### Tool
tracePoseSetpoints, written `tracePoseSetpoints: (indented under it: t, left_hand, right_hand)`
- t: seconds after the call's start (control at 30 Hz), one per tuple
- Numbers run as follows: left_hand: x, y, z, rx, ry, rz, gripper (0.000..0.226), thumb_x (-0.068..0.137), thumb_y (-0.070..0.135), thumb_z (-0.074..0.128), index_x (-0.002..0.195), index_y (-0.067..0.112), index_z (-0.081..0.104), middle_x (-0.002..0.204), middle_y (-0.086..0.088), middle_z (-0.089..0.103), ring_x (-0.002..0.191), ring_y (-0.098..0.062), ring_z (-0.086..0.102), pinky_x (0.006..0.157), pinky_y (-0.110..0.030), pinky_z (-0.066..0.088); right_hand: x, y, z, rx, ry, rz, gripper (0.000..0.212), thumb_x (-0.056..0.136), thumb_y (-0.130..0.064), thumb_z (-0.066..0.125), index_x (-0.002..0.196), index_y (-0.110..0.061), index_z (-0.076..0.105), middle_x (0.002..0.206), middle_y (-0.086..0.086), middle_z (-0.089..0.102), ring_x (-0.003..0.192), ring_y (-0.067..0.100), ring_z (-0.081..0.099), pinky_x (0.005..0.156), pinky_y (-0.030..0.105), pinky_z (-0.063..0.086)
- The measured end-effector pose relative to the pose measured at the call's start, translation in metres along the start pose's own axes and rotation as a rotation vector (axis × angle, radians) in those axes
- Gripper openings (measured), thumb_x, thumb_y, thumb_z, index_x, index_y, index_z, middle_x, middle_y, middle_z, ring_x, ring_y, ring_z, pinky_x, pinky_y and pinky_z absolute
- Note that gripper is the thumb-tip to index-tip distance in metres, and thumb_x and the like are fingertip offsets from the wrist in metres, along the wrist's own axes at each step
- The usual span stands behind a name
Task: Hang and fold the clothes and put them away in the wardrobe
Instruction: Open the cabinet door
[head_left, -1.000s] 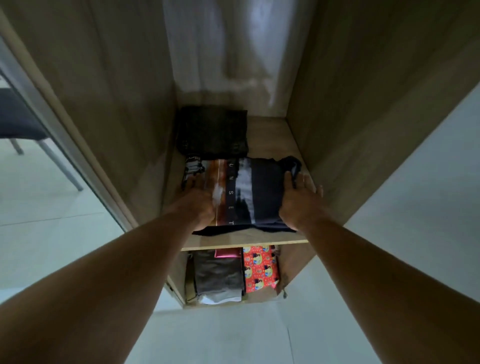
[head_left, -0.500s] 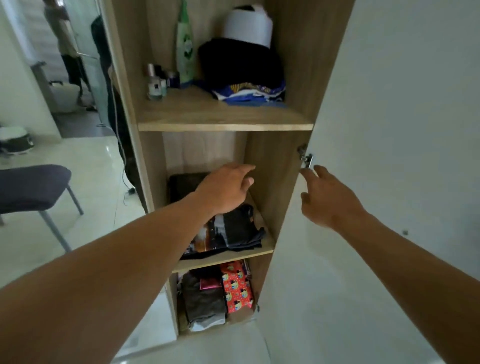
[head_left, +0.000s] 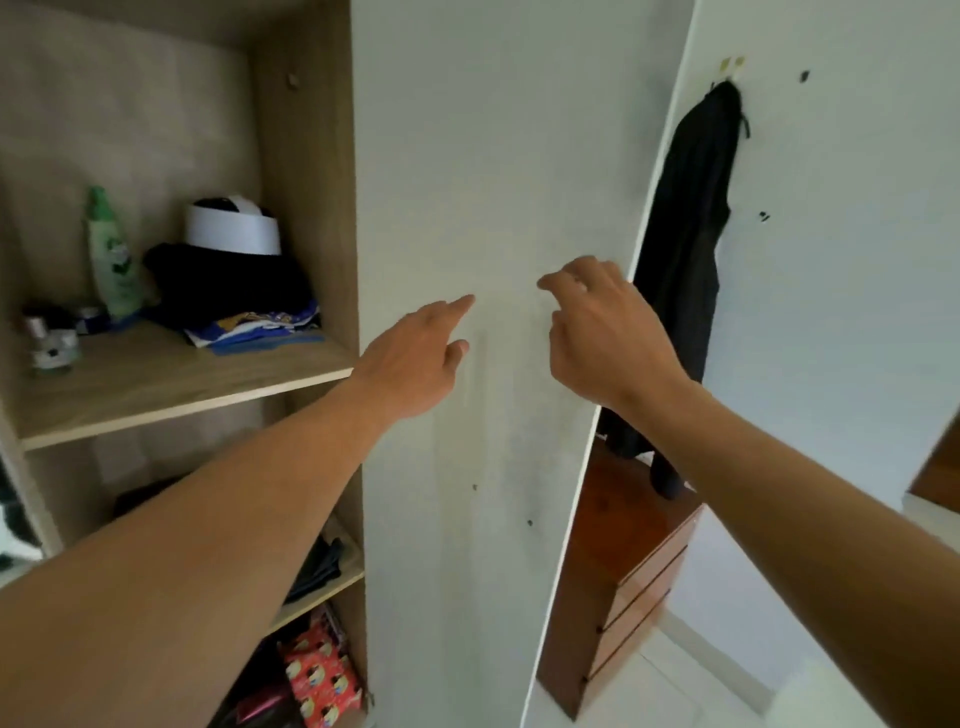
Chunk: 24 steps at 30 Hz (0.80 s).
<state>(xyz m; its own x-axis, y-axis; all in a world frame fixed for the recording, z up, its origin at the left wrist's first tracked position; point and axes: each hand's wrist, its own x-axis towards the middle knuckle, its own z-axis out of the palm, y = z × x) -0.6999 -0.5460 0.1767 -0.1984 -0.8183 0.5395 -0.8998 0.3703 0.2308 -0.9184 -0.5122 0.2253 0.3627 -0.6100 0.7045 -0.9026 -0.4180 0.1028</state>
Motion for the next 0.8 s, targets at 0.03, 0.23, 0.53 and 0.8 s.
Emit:
tracePoseSetpoints:
  t: [0.03,0.23,0.53,0.8]
  left_hand:
    - [0.008,0.013,0.002,-0.003,0.017,0.01,0.058,0.107,0.034,0.036,0.159,0.035,0.011,0.164,-0.003,0.025,0.148,-0.024,0.03,0.116,-0.043,0.033]
    - [0.037,0.08,0.004,0.082,0.054,0.035,0.058,0.108,0.034,0.031,0.158,0.041,0.002,0.167,-0.005,0.015,0.148,-0.029,0.031,0.114,-0.044,0.035]
    - [0.02,0.099,-0.054,-0.04,0.039,-0.066,0.046,0.108,0.042,0.027,0.153,0.038,0.035,0.143,0.001,0.058,0.114,-0.018,0.063,0.103,-0.029,0.045]
    - [-0.041,0.099,-0.11,-0.25,0.278,-0.31,0.069,0.098,0.067,0.029,0.111,0.014,0.071,0.1,-0.008,0.073,0.087,-0.019,0.067,0.08,-0.035,0.052]
  right_hand:
    - [-0.001,0.009,-0.007,0.0,0.081,0.005,0.044,0.091,-0.01,0.053,0.135,-0.009,0.056,0.132,0.014,0.054,0.118,0.033,0.052,0.095,0.046,0.051]
    - [-0.001,0.059,-0.026,0.405,0.058,0.28,0.048,0.095,-0.007,0.048,0.142,-0.01,0.041,0.116,0.003,0.056,0.098,0.024,0.058,0.083,0.037,0.051]
    - [0.006,0.077,-0.016,0.751,-0.116,0.104,0.031,0.094,-0.004,0.045,0.108,-0.019,0.068,0.095,-0.006,0.075,0.089,0.018,0.069,0.09,0.041,0.057]
    - [0.027,0.001,-0.028,0.791,-0.149,-0.208,0.029,0.096,-0.032,0.063,0.121,-0.021,0.073,0.116,-0.006,0.074,0.103,0.005,0.067,0.103,0.032,0.051]
